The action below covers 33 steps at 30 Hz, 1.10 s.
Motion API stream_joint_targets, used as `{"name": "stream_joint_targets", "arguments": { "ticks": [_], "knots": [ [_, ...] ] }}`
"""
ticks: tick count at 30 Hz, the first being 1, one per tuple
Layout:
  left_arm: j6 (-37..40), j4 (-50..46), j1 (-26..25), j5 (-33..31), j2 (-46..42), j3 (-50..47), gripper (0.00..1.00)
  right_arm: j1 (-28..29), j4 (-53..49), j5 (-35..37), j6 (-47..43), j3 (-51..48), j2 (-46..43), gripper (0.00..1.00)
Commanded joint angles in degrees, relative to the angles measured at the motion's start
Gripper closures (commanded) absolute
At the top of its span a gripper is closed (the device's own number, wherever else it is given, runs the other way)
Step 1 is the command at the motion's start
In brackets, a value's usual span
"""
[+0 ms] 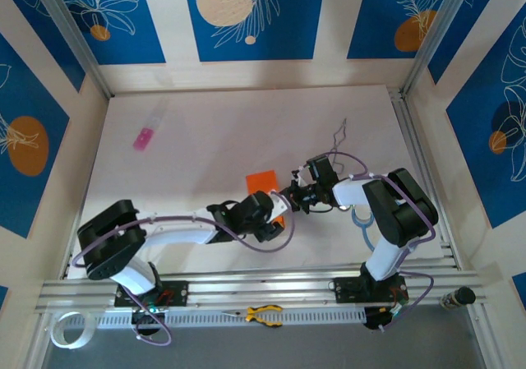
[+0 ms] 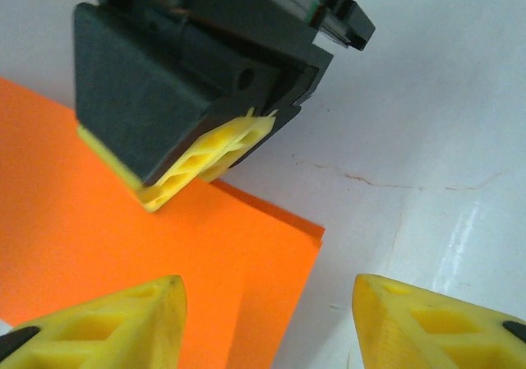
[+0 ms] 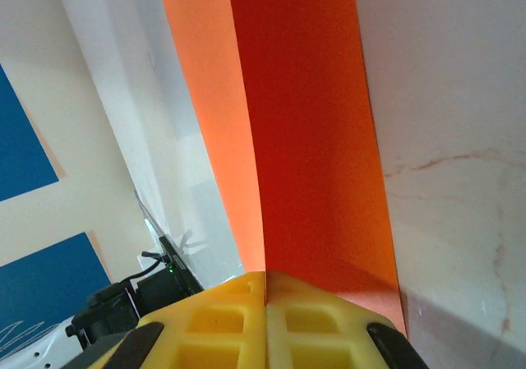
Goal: Fold a paper plane with a square sheet of paper (pick it up from the middle)
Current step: Fold the triangle a second time at the center of the table.
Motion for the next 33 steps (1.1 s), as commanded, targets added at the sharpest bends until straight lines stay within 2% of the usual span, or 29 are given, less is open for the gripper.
{"name": "stream_joint_targets", "arguments": {
  "ticks": [1, 4, 18, 23, 31, 33],
  "knots": [
    [3.2, -2.8, -2.0, -9.1, 2.9, 3.3, 0.43, -0.2, 0.3, -0.6, 0.7, -0.2, -0.4, 0.93],
    [3.3, -5.9, -2.8, -11.1, 4.9, 6.0, 0.43, -0.2, 0.3, -0.6, 0.8, -0.3, -0.3, 0.93],
    [4.3, -7.5, -4.4, -14.4, 9.6, 9.5, 0.43, -0.3, 0.4, -0.5, 0.6, -1.1, -0.7, 0.92],
    [4.2, -7.0, -4.5, -15.7, 8.5, 8.7, 0.54, -0.2, 0.1, -0.4, 0.8, -1.0, -0.4, 0.92],
    [3.4, -4.2, -4.5, -14.0, 7.6, 7.4, 0.88, -0.1, -2.1, 0.0, 0.3, -1.0, -2.1, 0.91],
    [3.3, -4.5, -4.5, -13.9, 7.4, 7.5, 0.93, -0.1, -2.9, 0.2, -0.1, -0.8, -2.9, 0.87]
  ]
}}
